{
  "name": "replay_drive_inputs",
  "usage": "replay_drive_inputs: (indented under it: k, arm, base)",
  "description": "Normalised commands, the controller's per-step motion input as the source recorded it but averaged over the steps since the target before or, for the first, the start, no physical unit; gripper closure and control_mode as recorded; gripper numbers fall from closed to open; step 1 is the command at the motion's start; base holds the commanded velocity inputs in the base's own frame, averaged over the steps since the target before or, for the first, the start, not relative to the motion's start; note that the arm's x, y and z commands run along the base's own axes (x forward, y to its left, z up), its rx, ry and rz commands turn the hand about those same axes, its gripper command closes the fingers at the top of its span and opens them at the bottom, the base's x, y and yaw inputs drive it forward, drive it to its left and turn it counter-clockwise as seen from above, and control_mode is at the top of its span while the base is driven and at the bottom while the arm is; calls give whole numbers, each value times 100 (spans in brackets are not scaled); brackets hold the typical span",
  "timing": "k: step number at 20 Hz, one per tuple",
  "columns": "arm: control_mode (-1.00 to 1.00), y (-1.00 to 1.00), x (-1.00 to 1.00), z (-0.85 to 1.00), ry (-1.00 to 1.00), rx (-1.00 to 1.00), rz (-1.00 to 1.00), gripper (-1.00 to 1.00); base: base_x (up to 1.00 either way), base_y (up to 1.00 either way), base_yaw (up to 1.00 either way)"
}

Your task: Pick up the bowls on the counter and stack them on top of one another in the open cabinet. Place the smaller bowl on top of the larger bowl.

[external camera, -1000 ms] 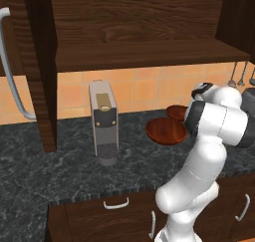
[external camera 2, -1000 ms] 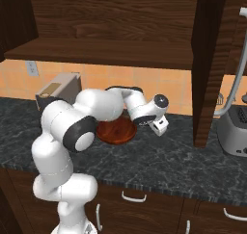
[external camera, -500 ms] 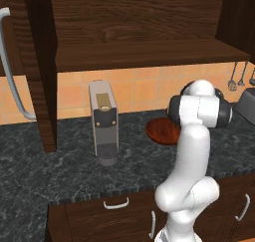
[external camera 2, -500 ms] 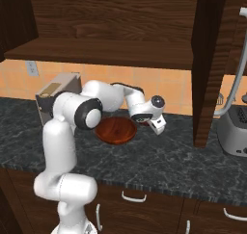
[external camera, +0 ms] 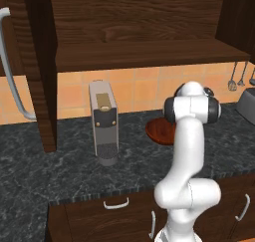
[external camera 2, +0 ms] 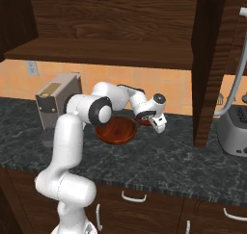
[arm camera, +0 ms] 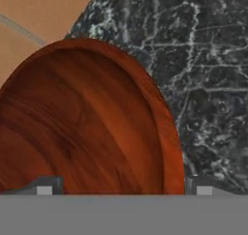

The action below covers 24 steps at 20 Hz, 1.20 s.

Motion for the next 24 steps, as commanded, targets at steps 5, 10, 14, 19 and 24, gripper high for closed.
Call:
replay_drive_inputs:
  k: [5, 10, 14, 19, 24]
  arm:
    - [-100, -1, 40, -28, 0, 0, -3, 100]
    - [-100, 0, 0, 0, 0, 0, 0, 100]
    - [-100, 0, -3, 0, -3, 0, -2, 100]
    - [-100, 0, -39, 26, -26, 7, -5, 100]
    - [-100, 7, -98, 58, -25, 1, 0, 100]
  base:
    - [0, 0, 0]
    - [0, 0, 0]
    - [0, 0, 0]
    - [0, 0, 0]
    - [0, 0, 0]
